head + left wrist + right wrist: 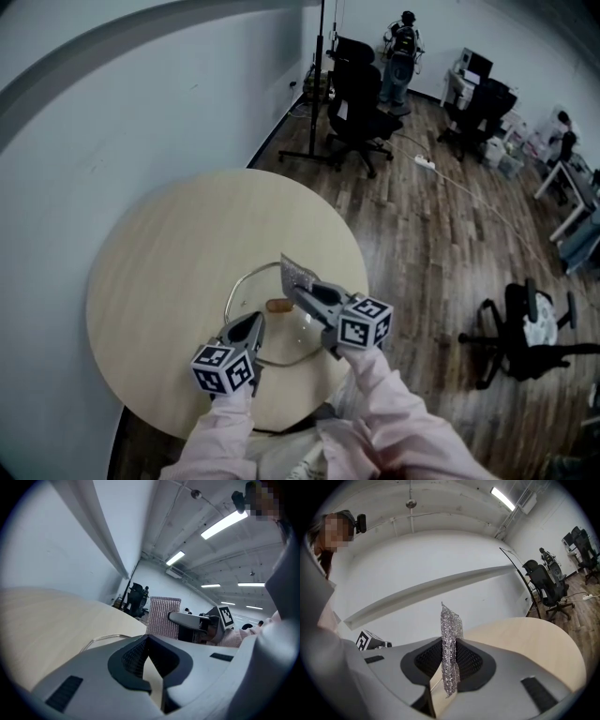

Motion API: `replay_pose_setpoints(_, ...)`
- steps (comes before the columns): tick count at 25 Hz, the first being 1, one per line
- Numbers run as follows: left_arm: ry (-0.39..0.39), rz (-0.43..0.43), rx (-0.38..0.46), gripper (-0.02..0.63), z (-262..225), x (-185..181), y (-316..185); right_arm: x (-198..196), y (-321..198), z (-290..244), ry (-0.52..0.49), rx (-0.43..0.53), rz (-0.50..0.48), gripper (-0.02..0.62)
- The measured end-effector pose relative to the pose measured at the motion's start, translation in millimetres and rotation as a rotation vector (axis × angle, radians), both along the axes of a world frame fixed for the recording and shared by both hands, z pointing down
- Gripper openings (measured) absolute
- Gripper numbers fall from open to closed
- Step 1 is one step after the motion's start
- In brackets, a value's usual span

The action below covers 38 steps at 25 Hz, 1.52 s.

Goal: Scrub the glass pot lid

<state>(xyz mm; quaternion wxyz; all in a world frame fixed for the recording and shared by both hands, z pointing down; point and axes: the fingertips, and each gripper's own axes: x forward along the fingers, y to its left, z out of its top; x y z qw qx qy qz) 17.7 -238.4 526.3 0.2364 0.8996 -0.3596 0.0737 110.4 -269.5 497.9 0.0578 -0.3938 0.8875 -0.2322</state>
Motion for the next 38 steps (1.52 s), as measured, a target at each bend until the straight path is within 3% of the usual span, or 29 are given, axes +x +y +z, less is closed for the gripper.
replay_pose_setpoints(15,0.003,-0.076,-0.067,-0.003,20,14,-23,2,-53,29,0.246,-0.01,-0.143,0.086)
replay_pose_setpoints(30,-0.007,-0.125,-0.113,-0.003,39,19,-30,-2,-81,78,0.677,0.054,-0.342,0.086)
replay_pose_setpoints(38,-0.015,-0.155,-0.115,-0.003,40,15,-32,-13,-82,90,0.908,0.12,-0.497,0.086)
